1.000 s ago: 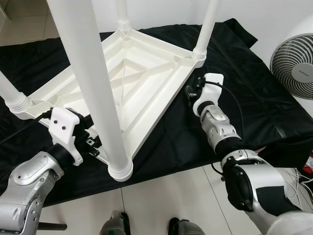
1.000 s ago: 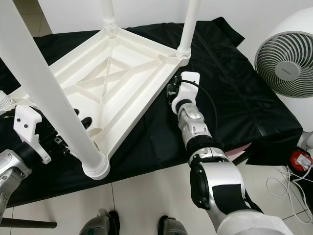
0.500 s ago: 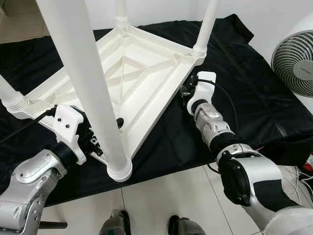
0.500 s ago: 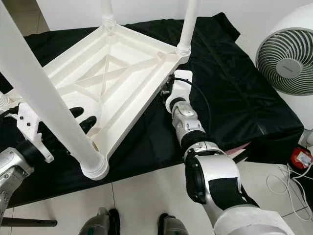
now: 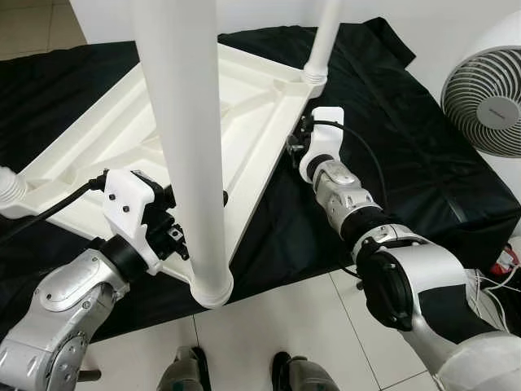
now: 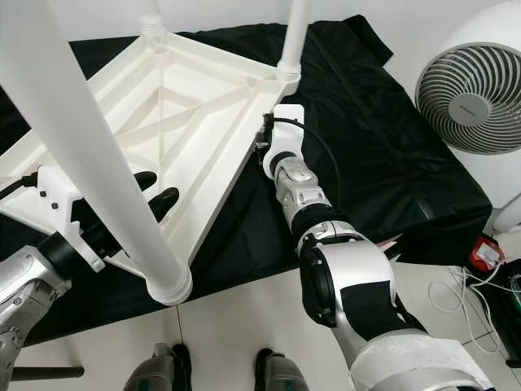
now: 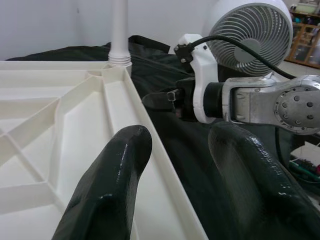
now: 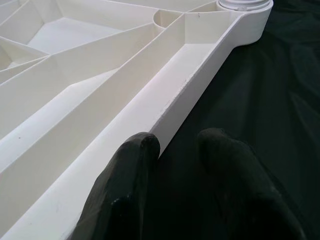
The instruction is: Building children table
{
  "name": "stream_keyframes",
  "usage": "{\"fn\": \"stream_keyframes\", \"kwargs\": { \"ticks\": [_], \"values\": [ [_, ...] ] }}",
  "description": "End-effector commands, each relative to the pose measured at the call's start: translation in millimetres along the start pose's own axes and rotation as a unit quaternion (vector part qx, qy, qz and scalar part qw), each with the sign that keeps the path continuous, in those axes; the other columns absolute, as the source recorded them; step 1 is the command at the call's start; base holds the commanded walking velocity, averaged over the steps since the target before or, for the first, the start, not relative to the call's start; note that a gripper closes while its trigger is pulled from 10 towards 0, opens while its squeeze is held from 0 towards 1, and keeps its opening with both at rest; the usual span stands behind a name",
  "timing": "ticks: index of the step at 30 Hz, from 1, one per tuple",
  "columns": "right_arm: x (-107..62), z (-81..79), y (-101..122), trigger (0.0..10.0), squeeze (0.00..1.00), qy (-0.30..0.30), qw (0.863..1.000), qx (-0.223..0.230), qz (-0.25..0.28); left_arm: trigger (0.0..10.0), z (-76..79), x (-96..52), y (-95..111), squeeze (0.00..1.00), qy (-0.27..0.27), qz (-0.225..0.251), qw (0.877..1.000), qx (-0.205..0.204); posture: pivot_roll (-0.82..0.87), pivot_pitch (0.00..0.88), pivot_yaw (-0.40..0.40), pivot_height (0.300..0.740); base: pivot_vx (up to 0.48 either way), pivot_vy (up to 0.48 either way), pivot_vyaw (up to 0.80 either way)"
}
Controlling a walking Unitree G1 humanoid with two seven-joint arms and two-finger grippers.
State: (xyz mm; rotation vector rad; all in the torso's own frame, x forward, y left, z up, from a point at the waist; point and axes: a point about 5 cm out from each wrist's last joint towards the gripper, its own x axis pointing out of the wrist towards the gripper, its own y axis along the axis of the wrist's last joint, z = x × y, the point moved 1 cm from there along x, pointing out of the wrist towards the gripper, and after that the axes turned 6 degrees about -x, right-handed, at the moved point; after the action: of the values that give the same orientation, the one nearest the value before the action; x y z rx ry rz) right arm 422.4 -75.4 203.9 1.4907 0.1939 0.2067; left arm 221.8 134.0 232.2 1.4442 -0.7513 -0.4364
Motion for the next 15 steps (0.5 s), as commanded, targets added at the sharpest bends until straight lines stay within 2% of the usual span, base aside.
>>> {"fn": "stream_keyframes", "kwargs": {
  "ticks": [1,9,13,15],
  "values": [
    [-0.1,-18.4,-8.7,10.0,0.00,0.041,0.999,-0.003,-0.023,10.0,10.9,1.6,0.1,0.00,-0.024,-0.003,1.000,-0.007,0.11,0.208,-0.050,0.740,0.000,0.000,0.00],
    [-1.3,-22.2,-13.9,10.0,0.00,0.060,0.998,0.009,-0.033,10.0,18.2,5.7,2.3,0.00,-0.040,-0.002,0.999,-0.015,0.10,0.209,-0.035,0.740,0.000,0.000,0.00],
    [-2.3,-24.3,-12.8,10.0,0.00,0.090,0.995,0.042,-0.018,10.0,19.5,9.4,3.2,0.00,-0.046,-0.002,0.999,-0.021,0.10,0.205,-0.022,0.740,0.000,0.000,0.00],
    [-3.0,-26.7,-12.7,10.0,0.00,0.110,0.993,0.038,-0.014,10.0,20.1,10.5,3.5,0.00,-0.049,0.001,0.998,-0.025,0.10,0.206,-0.014,0.740,0.000,0.000,0.00]
  ]
}}
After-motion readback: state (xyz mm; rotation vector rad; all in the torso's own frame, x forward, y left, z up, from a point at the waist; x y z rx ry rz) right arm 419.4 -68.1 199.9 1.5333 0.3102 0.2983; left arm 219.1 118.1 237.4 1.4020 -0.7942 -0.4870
